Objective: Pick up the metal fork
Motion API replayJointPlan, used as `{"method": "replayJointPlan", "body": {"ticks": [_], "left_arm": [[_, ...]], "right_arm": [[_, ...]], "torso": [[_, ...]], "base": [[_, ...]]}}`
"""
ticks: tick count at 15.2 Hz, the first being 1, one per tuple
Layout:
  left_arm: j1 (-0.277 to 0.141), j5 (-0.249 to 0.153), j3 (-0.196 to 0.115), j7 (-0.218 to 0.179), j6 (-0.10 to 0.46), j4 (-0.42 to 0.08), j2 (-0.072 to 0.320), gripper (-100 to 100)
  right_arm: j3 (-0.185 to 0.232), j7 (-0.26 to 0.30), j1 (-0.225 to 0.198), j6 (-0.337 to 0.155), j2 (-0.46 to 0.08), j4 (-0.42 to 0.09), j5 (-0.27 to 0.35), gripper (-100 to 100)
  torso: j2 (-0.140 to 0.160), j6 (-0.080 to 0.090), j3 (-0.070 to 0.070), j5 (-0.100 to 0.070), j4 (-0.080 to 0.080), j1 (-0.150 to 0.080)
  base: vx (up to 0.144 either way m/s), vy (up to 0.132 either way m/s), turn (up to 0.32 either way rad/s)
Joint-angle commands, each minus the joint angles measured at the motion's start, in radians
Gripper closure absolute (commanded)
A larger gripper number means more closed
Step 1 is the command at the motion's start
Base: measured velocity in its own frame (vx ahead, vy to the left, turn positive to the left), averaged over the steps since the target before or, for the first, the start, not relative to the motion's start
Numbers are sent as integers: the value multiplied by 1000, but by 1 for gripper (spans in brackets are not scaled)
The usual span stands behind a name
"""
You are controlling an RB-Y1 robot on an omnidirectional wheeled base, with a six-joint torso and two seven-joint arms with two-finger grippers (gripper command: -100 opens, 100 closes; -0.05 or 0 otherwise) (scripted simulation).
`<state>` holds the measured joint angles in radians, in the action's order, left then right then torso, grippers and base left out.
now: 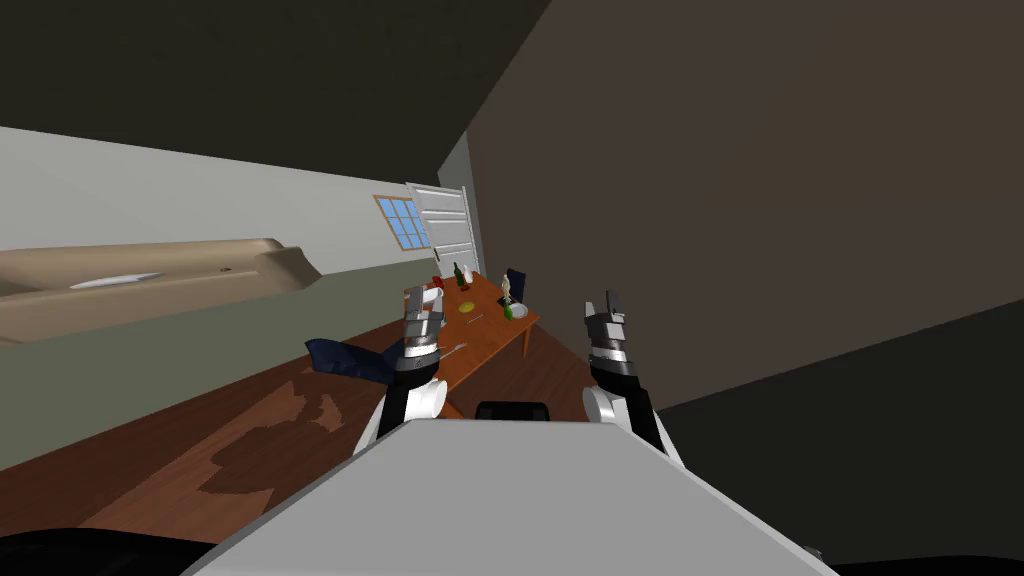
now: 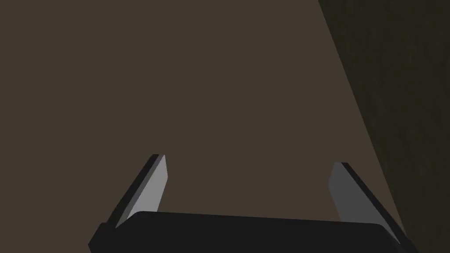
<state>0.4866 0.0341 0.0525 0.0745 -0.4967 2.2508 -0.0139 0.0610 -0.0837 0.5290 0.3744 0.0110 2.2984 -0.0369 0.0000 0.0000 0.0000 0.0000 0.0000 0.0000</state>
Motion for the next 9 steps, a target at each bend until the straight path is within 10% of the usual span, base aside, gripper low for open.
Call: {"method": "replayJointPlan", "body": {"ticks": [1, 9], "left_arm": [[-3, 1, -7, 1, 16, -10, 37, -100], [-24, 4, -65, 8, 144, -91, 165, -100]], "right_arm": [[0, 0, 0, 0, 0, 0, 0, 0], [0, 0, 0, 0, 0, 0, 0, 0]], "torso": [[0, 0, 0, 0, 0, 0], [1, 0, 0, 0, 0, 0]], "base": [[-3, -3, -25], [-11, -9, -58]]}}
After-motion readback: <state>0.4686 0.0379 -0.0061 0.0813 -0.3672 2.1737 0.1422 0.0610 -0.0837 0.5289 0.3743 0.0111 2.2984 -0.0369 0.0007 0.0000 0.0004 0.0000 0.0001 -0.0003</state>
